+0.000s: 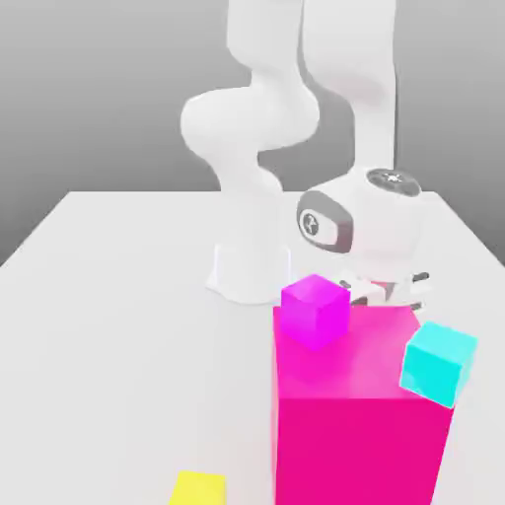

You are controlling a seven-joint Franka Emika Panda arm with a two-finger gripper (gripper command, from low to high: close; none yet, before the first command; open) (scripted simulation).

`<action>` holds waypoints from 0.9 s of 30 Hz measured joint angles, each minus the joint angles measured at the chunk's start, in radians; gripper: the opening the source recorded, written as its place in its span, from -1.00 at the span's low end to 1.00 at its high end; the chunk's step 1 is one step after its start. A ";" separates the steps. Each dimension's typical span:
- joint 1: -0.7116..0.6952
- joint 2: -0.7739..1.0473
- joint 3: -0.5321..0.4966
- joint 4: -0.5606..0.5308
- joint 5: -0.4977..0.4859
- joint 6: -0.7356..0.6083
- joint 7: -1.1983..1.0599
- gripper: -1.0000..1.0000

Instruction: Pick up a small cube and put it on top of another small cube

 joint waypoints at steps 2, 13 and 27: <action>-0.014 -0.026 0.015 -0.003 0.004 -0.023 -0.002 -1.00; -0.013 -0.324 0.111 -0.050 0.266 -0.251 -0.219 -1.00; -0.004 -0.551 -0.044 0.340 0.249 -0.770 -0.727 -1.00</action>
